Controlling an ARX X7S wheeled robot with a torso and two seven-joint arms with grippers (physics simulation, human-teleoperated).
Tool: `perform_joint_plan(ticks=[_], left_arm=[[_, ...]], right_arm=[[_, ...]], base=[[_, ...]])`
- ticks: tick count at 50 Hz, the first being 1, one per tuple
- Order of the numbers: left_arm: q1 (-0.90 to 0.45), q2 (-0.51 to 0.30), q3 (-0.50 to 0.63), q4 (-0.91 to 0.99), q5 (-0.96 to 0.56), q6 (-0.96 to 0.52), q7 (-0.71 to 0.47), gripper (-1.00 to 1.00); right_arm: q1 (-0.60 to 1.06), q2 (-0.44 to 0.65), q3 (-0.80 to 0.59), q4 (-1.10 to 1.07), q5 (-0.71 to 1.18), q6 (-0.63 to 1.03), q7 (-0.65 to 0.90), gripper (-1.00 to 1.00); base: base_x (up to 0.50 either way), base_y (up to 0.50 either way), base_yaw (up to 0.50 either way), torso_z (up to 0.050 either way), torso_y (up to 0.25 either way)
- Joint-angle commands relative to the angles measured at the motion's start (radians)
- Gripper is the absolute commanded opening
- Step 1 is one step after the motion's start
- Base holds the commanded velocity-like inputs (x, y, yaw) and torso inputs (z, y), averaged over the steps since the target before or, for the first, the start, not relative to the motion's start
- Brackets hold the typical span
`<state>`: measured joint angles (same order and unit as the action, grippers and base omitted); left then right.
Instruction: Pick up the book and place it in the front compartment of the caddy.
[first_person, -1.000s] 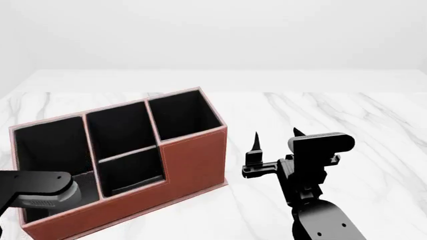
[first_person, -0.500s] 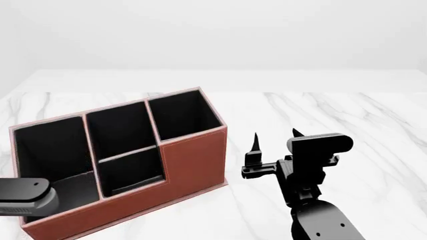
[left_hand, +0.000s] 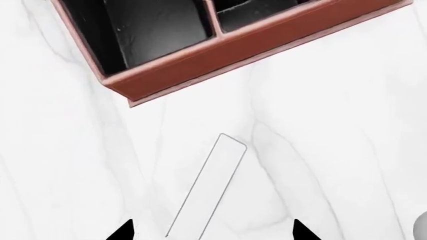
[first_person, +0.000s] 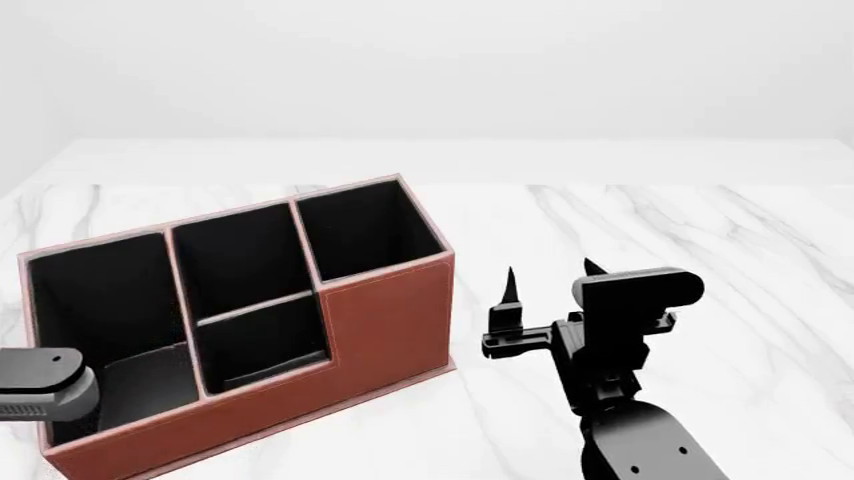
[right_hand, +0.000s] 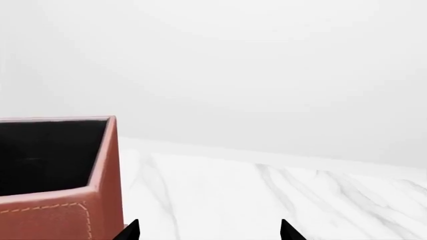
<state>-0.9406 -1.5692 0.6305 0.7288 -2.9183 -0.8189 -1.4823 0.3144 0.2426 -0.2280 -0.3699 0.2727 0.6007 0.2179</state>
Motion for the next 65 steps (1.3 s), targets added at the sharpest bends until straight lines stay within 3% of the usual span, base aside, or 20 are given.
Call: perform_joint_plan(ticks=[1,31,65], left_arm=[[0.043,-0.001,0.031,-0.050,0.092,-0.039,0.074,1.00],[0.168,0.021,0.127,-0.134,0.358,-0.037,0.340,1.00],[0.236,0.150,0.192,-0.271,0.460,-0.088,0.377,1.00]], right_arm=[[0.003,0.002,-0.002,0.008,0.004,-0.005,0.003,1.00],[0.005,0.008,-0.013,0.011,0.017,-0.004,0.014,1.00],[0.008,0.013,-0.015,0.038,0.032,-0.025,0.020,1.00]], base=[[0.00,0.00,0.00,0.000,0.000],[0.00,0.00,0.00,0.000,0.000],[0.00,0.00,0.00,0.000,0.000]])
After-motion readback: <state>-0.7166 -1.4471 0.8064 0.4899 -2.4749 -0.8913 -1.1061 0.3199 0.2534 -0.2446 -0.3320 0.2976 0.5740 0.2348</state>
